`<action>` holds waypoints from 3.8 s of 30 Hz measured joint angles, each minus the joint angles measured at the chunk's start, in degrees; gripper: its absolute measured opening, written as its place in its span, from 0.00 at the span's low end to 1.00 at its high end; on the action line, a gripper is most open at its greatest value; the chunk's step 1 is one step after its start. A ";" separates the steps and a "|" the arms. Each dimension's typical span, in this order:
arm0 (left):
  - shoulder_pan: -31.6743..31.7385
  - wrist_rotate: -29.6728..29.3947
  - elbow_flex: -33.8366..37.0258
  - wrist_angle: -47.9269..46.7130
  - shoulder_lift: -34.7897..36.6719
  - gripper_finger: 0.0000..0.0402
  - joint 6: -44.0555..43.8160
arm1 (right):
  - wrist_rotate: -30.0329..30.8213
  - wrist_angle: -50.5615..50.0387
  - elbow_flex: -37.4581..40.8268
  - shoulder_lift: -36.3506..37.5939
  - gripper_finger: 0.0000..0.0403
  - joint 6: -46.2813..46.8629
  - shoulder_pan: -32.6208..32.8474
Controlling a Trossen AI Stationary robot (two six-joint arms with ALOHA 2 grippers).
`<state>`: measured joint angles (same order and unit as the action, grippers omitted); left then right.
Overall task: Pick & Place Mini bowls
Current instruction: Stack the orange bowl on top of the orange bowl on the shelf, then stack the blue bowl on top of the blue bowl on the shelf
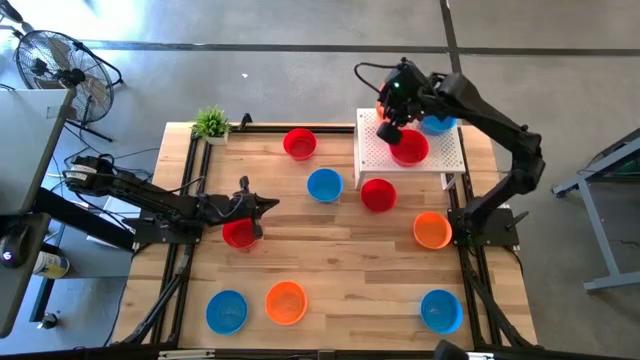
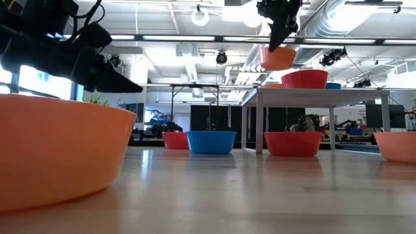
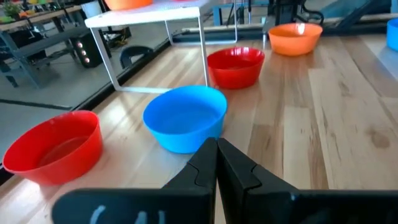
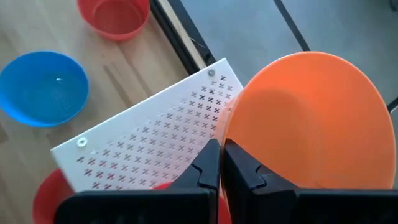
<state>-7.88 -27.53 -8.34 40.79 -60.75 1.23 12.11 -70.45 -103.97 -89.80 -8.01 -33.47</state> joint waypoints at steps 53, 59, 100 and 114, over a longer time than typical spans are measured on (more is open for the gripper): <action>0.00 0.07 0.00 1.08 0.00 0.00 0.40 | -2.64 0.85 1.73 -7.43 0.04 0.24 -5.58; 0.00 0.07 0.00 1.08 0.00 0.00 0.39 | -2.51 0.85 1.73 -7.45 0.02 0.22 -5.58; 0.00 0.07 0.00 1.06 0.00 0.00 0.38 | -2.19 6.40 1.60 2.66 0.26 -1.55 1.90; 0.00 0.07 0.00 0.84 0.00 0.00 0.38 | -13.20 33.13 25.34 20.73 0.02 -3.51 10.79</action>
<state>-7.88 -27.46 -8.34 41.63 -60.75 1.61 -1.09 -37.32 -78.63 -69.07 -11.52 -22.68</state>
